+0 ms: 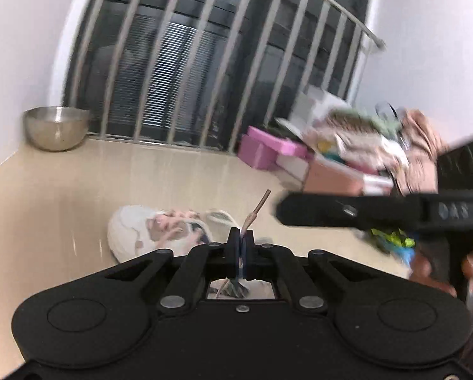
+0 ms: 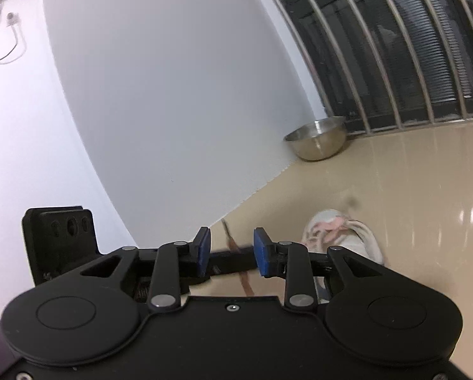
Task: Lace up shoes with both hands
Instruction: 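Grasp the sneaker's tongue with the right gripper while the left gripper brings the lace tip to the eyelets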
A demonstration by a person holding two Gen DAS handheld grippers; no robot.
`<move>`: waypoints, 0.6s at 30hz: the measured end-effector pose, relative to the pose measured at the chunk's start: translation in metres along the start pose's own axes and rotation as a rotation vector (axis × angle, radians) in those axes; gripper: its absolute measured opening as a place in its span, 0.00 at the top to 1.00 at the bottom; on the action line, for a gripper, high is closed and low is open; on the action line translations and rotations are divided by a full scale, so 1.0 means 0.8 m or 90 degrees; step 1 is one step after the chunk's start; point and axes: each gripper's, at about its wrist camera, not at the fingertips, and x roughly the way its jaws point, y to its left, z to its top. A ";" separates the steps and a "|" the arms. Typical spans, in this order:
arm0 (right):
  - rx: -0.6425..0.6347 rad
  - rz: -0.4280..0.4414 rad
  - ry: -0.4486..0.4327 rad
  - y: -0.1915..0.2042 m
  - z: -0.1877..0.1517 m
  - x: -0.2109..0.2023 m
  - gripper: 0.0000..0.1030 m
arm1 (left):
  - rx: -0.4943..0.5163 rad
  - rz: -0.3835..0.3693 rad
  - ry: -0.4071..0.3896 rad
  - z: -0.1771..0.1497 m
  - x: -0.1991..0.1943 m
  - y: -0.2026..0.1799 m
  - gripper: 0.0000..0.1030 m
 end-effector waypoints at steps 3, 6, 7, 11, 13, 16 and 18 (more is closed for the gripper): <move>0.008 0.013 -0.001 -0.002 0.006 0.005 0.80 | 0.019 -0.006 -0.010 -0.007 -0.008 -0.009 0.98; 0.064 0.014 0.000 -0.019 0.008 0.014 1.00 | 0.040 -0.017 -0.036 -0.013 -0.020 -0.019 0.98; 0.088 0.025 -0.004 -0.025 0.008 0.014 1.00 | 0.053 -0.015 -0.044 -0.013 -0.023 -0.023 0.97; 0.174 0.063 -0.016 -0.047 0.009 0.011 1.00 | 0.074 -0.001 -0.065 -0.010 -0.023 -0.029 0.89; 0.187 0.057 -0.019 -0.053 0.009 0.011 1.00 | 0.077 0.003 -0.067 -0.007 -0.020 -0.029 0.83; 0.175 0.051 -0.012 -0.052 0.010 0.012 1.00 | 0.088 0.005 -0.065 -0.005 -0.019 -0.030 0.78; 0.165 0.046 -0.008 -0.050 0.010 0.011 1.00 | 0.093 0.002 -0.060 -0.005 -0.017 -0.031 0.81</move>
